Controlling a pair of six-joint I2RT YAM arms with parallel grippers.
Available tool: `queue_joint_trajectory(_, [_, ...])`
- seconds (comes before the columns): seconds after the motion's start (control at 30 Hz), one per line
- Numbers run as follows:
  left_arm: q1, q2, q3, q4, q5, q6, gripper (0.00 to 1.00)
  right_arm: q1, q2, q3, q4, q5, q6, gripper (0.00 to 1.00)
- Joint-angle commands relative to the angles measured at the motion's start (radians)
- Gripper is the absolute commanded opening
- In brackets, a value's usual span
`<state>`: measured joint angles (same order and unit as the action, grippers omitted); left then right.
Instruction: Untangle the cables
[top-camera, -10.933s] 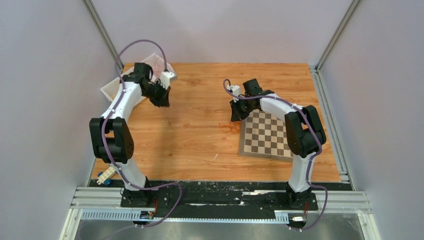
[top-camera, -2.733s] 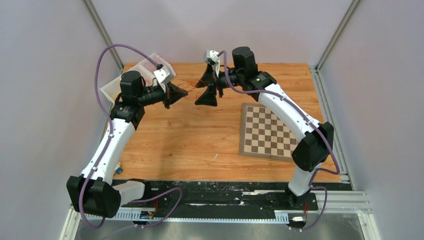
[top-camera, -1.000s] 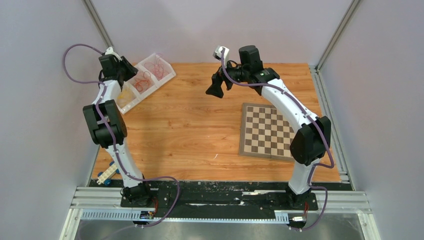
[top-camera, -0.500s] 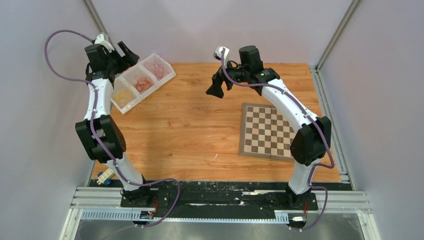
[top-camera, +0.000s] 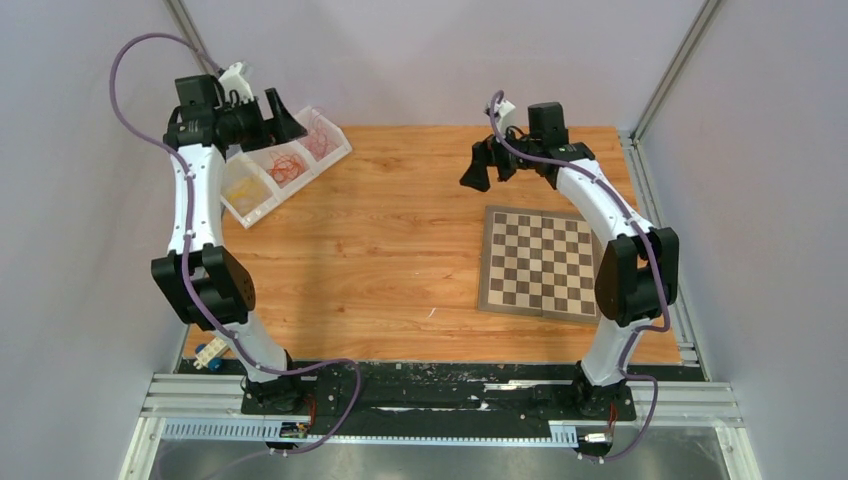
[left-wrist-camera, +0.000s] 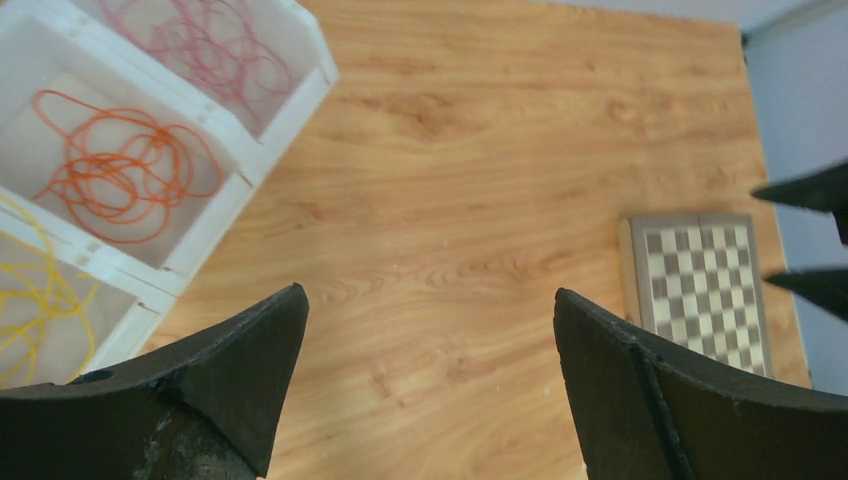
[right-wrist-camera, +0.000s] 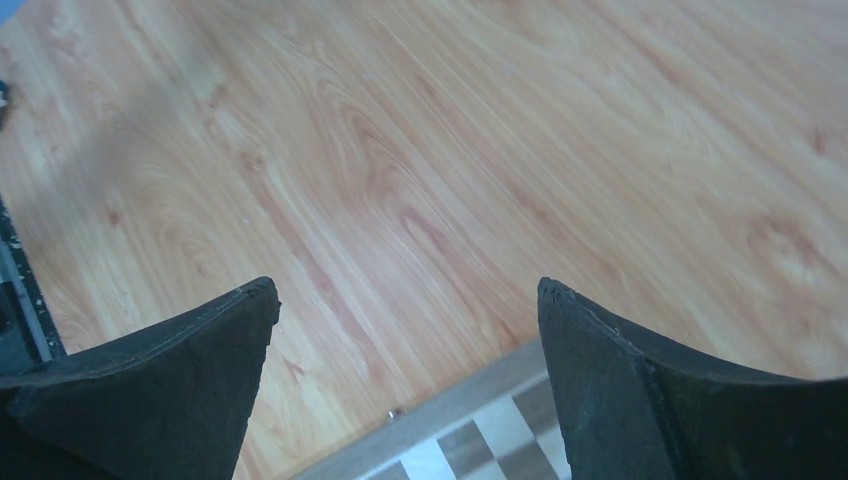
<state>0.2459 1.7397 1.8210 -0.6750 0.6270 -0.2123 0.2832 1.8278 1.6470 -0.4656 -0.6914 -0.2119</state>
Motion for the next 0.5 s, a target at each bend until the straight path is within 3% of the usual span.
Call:
queue_joint_trajectory(0.0, [-0.056, 0.061, 0.117, -0.429, 0.077, 0.281, 1.00, -0.041, -0.075, -0.100, 0.022, 0.053, 0.015, 1.00])
queue_joint_trajectory(0.07, [-0.059, 0.037, 0.031, -0.427, 0.004, 0.245, 1.00, -0.062, -0.078, -0.158, 0.021, 0.079, 0.016, 1.00])
queue_joint_trajectory(0.2, [-0.060, -0.047, -0.149, -0.259, -0.060, 0.218, 1.00, -0.083, -0.091, -0.266, 0.021, 0.120, 0.019, 1.00])
queue_joint_trajectory(0.47, [-0.106, -0.084, -0.255, -0.171, -0.166, 0.161, 1.00, -0.084, -0.129, -0.330, 0.021, 0.133, 0.035, 1.00])
